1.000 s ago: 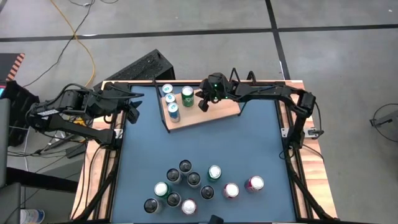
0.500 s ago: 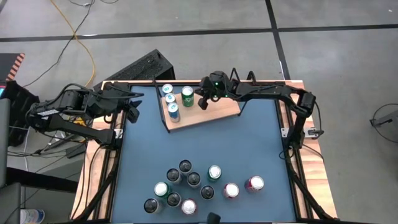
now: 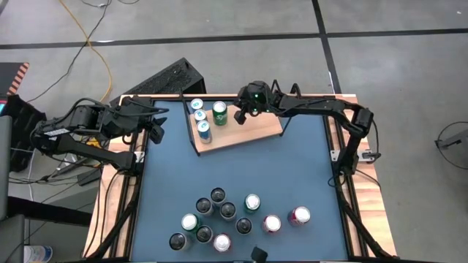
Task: Place canned beverage on shelf
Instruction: Put the top right green soda can on the shelf
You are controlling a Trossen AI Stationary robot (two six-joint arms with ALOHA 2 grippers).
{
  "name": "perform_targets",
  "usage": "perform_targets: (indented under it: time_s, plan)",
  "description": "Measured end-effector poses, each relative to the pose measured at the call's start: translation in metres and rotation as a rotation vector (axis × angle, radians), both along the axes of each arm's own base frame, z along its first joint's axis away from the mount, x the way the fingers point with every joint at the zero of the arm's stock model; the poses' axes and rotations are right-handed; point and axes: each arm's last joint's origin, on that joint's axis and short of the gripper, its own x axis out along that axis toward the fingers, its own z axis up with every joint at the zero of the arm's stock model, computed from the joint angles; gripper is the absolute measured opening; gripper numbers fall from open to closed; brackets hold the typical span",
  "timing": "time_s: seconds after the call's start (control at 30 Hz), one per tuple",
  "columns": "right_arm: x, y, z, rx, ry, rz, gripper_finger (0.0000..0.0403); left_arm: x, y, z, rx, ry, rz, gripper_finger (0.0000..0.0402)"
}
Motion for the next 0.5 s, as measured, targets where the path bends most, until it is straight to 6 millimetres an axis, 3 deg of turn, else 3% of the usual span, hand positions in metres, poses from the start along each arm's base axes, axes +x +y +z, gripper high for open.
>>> perform_targets:
  time_s: [0.2, 0.37, 0.5]
  plan:
    - [0.013, 0.018, -0.012, 0.012, 0.03, 0.094, 0.0, 0.0, 0.0, 0.0, -0.002, -0.002, 0.001, 0.0193]
    - [0.019, 0.014, -0.032, 0.044, 0.049, 0.11, 0.0, 0.0, 0.0, 0.0, -0.002, -0.002, 0.001, 0.0193]
    - [0.02, 0.013, -0.03, 0.028, 0.026, 0.113, 0.0, 0.0, 0.0, 0.0, -0.004, -0.004, 0.003, 0.0193]
